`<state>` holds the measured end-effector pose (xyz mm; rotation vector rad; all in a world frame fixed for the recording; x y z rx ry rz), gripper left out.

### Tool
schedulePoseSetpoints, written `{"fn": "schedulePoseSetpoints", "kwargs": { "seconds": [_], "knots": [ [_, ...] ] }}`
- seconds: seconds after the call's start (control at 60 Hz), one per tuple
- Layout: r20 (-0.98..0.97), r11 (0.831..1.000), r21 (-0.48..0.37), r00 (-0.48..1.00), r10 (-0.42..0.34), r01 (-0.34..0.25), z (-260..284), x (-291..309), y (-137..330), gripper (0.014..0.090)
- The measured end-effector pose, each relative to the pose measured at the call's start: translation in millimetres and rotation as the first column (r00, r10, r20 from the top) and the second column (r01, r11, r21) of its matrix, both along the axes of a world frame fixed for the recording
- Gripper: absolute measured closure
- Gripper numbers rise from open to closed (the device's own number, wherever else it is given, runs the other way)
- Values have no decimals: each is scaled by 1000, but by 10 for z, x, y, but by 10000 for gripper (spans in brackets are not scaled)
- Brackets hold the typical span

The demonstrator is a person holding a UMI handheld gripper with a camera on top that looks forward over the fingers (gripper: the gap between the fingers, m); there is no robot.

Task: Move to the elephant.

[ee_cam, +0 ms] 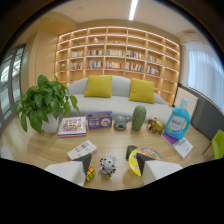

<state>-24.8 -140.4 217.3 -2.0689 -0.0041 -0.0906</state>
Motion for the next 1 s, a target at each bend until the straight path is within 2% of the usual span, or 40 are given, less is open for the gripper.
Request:
{"fn": "schedulePoseSetpoints", "kwargs": {
  "seconds": [0.183,0.283,0.417,0.55,0.767,1.0],
  "knots": [
    [-3,1000,-16,1000,-11,11,63,174,-290,189],
    [5,999,-20,999,-36,37,34,442,-390,187],
    [26,996,-36,996,-85,86,3,1059,-560,188],
    [51,988,-45,988,-144,146,-86,1683,-485,189],
    [74,982,-38,980,-183,186,-201,2541,66,187],
    [79,989,-41,987,-142,145,-471,3007,1060,191]
  ]
}}
